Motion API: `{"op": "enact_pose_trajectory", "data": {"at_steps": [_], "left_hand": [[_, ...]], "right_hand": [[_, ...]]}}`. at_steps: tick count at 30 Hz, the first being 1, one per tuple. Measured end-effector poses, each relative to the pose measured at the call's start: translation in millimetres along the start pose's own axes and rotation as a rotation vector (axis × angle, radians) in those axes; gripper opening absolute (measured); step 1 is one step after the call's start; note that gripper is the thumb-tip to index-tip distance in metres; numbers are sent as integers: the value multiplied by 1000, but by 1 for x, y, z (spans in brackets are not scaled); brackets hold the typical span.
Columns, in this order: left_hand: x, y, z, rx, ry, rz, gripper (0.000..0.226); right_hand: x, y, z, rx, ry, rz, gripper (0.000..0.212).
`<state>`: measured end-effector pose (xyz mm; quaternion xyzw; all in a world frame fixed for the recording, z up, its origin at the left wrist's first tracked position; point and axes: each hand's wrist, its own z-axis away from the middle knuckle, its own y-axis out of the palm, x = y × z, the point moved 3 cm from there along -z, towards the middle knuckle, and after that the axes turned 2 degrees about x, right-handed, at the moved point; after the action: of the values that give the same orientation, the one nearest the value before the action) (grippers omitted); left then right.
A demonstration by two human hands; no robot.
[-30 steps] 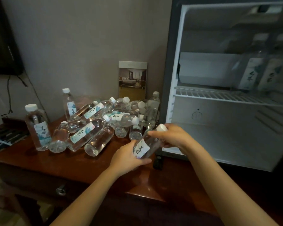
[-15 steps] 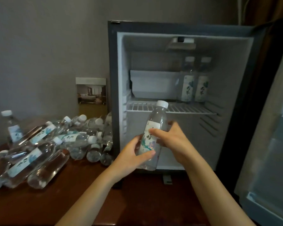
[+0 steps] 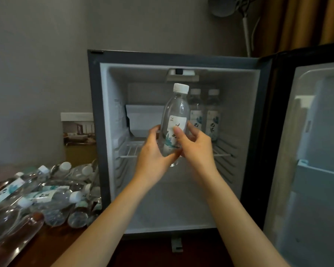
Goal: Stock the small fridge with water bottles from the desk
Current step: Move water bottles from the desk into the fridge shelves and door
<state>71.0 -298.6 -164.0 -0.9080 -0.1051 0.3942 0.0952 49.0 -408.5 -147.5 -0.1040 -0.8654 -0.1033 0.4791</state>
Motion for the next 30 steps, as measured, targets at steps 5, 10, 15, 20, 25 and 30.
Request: {"op": "enact_pose_trajectory", "data": {"at_steps": [5,10,15,20,25,30], "left_hand": [[2,13,-26,-13,4,-87,76],[10,31,-47,53,42,-73,68],[26,50,-64,121,38,-96,72],[37,58,-75,117,10,-153,73],[39,59,-88,131,-64,-248,69],[42,60,-95,129,-93,-280,68]], "right_hand": [[-6,-2,-23,-27,-21,59,41],[-7,-6,-45,-74,-56,167,38],[-21,-14,-62,-73,-62,386,39],[-35,-19,-67,-86,-91,463,27],[-42,-18,-66,-86,-57,465,45],[-47,-16,-71,-18,4,506,54]]}}
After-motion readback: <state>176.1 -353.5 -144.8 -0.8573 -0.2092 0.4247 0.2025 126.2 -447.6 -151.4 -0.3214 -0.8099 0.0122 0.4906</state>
